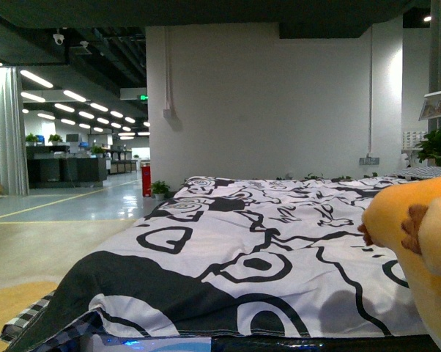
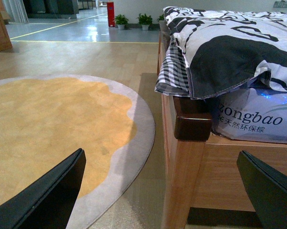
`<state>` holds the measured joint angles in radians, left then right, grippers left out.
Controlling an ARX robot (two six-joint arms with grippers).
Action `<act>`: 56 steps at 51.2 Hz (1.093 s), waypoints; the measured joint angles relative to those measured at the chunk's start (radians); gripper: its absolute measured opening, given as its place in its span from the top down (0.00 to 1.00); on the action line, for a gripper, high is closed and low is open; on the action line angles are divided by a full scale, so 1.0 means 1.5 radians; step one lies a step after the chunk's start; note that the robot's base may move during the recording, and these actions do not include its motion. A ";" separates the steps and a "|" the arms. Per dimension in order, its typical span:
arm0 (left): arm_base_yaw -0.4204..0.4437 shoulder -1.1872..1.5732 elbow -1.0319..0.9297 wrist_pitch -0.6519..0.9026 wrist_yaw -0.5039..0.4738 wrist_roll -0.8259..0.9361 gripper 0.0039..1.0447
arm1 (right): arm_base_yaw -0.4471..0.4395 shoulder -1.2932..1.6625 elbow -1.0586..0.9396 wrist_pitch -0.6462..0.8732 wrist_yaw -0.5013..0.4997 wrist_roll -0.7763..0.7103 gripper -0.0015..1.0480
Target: Put away toys
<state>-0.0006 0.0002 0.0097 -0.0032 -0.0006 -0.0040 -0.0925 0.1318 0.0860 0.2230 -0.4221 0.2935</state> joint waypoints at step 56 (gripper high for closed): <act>0.001 0.000 0.000 0.000 -0.003 0.000 0.06 | 0.172 -0.060 -0.049 -0.019 0.210 -0.093 0.93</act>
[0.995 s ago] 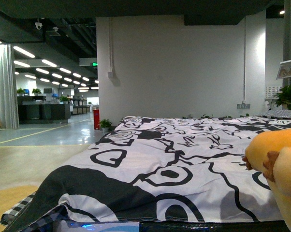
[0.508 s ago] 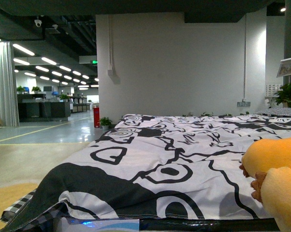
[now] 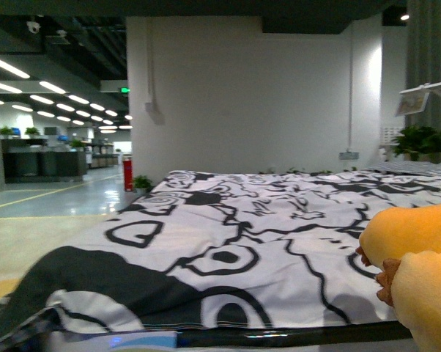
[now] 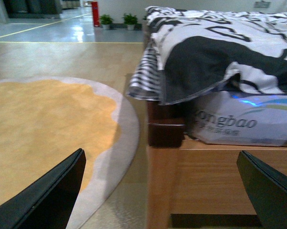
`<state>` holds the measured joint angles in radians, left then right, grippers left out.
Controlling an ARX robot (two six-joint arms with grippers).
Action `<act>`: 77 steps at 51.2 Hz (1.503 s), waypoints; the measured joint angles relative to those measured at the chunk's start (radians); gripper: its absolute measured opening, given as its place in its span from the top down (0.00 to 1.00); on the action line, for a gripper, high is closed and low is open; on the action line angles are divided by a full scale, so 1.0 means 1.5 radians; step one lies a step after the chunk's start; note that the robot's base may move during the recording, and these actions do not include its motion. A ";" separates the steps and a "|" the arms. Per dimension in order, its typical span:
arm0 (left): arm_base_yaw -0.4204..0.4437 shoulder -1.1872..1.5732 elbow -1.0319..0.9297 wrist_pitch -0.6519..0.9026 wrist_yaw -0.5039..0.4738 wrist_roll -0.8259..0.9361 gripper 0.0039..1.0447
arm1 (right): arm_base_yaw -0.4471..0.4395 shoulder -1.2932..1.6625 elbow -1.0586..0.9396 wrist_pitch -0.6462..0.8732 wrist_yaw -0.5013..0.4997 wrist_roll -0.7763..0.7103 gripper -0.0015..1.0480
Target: Put away toys
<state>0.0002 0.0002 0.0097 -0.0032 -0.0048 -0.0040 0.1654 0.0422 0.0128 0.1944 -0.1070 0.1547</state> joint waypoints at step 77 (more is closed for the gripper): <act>-0.001 0.000 0.000 0.000 0.003 0.000 0.06 | -0.001 -0.003 0.000 0.000 0.005 -0.002 0.93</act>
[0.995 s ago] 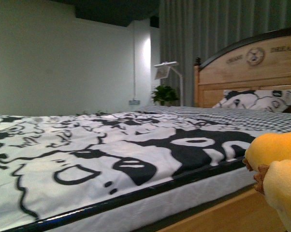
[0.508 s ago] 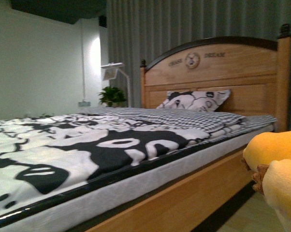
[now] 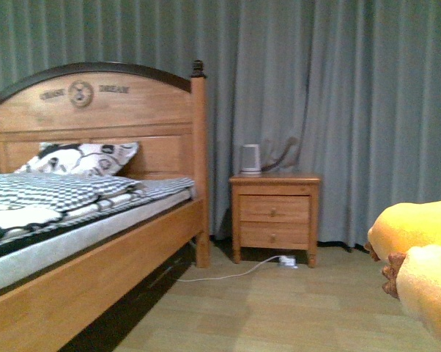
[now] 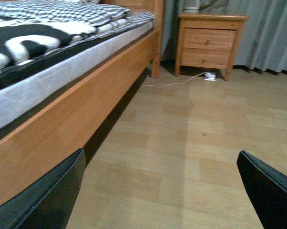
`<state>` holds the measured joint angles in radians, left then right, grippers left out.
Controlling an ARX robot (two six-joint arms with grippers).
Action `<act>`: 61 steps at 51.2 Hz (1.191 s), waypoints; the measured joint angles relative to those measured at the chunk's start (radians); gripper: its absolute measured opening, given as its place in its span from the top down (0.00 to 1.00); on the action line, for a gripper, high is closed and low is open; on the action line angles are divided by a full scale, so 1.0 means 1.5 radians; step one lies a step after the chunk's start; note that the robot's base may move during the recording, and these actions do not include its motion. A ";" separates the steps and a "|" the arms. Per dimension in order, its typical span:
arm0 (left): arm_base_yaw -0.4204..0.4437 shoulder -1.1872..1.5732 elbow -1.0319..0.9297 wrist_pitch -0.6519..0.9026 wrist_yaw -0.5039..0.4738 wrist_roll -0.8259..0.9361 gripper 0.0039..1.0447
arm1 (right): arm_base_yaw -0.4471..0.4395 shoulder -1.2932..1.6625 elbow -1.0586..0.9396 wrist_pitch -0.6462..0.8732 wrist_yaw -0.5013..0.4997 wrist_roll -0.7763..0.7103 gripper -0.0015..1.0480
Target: Put away toys
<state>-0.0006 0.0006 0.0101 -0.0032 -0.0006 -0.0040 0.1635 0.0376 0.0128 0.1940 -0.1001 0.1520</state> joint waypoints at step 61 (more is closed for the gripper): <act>0.000 0.000 0.000 0.000 0.000 0.000 0.06 | -0.001 0.000 0.000 0.000 -0.001 0.000 0.93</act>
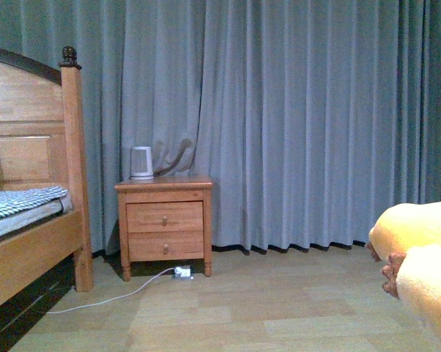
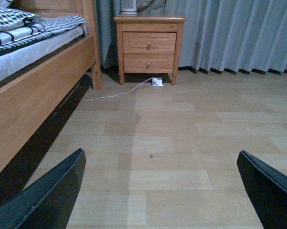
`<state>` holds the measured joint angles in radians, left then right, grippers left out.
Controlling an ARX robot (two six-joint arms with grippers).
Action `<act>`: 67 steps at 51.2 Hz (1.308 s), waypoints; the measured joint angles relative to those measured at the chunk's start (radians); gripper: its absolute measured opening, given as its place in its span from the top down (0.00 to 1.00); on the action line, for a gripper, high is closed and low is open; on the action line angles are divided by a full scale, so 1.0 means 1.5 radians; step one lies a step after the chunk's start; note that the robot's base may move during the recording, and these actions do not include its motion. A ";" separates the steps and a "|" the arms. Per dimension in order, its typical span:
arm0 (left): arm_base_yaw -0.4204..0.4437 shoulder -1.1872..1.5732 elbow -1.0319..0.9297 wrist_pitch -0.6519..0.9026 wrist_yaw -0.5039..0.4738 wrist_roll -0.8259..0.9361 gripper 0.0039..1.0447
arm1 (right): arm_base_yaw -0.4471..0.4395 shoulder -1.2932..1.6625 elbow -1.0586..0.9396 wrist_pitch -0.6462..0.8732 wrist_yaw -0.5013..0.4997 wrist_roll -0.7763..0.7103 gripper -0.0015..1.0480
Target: Put away toys
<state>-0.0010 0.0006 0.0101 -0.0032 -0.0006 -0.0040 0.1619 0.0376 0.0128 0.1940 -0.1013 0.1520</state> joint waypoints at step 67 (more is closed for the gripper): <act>0.000 0.000 0.000 0.000 0.000 0.000 0.06 | 0.000 0.000 0.000 0.000 0.000 -0.001 0.93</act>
<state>-0.0010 0.0002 0.0101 -0.0032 -0.0006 -0.0040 0.1616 0.0372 0.0128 0.1940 -0.1009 0.1513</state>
